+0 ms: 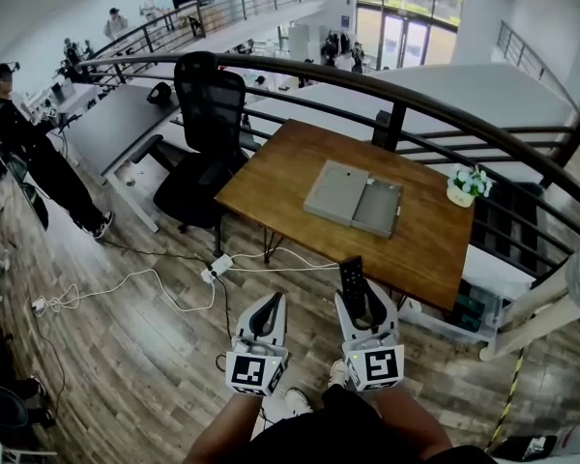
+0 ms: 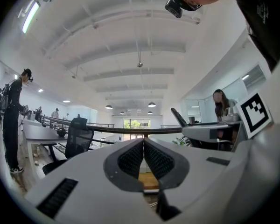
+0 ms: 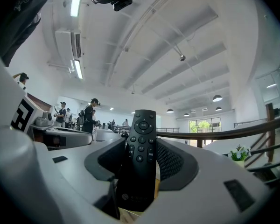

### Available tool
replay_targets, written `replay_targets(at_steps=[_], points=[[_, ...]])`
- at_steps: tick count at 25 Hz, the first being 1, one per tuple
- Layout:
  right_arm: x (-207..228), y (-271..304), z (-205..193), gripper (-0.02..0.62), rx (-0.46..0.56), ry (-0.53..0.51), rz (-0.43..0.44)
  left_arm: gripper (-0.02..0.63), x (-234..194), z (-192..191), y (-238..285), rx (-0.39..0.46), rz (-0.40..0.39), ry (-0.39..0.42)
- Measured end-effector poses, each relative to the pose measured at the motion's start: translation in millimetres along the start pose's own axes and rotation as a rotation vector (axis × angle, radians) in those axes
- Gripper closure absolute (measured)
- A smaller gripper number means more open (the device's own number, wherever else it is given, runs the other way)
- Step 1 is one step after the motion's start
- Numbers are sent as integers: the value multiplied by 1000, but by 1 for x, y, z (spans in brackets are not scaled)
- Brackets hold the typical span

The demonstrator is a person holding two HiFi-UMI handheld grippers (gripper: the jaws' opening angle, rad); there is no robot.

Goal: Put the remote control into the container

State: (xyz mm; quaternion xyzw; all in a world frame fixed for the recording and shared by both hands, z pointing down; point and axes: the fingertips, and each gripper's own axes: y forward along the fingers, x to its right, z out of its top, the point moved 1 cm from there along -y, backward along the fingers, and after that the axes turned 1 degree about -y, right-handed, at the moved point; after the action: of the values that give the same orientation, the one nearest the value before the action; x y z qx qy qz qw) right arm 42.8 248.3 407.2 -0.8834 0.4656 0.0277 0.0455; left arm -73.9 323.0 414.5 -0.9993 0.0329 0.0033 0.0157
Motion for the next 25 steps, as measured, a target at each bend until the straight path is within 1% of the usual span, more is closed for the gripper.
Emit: replay_targets(at_steps=[4,10,13,15,18,21,25], points=[[22,15,-1,379,5,10,12,598,7,-3,28,-35,-8,20],[61,36,-3,379,13,33,7,598,14,5,73,-5,-11,44],[83,44,-6,379,0,28,4,598,19,3,93,-26,-11,43],[96,47,-8,379,-1,44,-2,598,22,0,103,-41,-10,41],[114,50,-14,379,-4,55,-1,598,28,4,122,-35,-10,53],[126,58,-16,379,2,48,10,598,30,7,138,-18,-9,68],[135,68,-17,379,4,66,5,598,31,8,154,-22,-7,64]])
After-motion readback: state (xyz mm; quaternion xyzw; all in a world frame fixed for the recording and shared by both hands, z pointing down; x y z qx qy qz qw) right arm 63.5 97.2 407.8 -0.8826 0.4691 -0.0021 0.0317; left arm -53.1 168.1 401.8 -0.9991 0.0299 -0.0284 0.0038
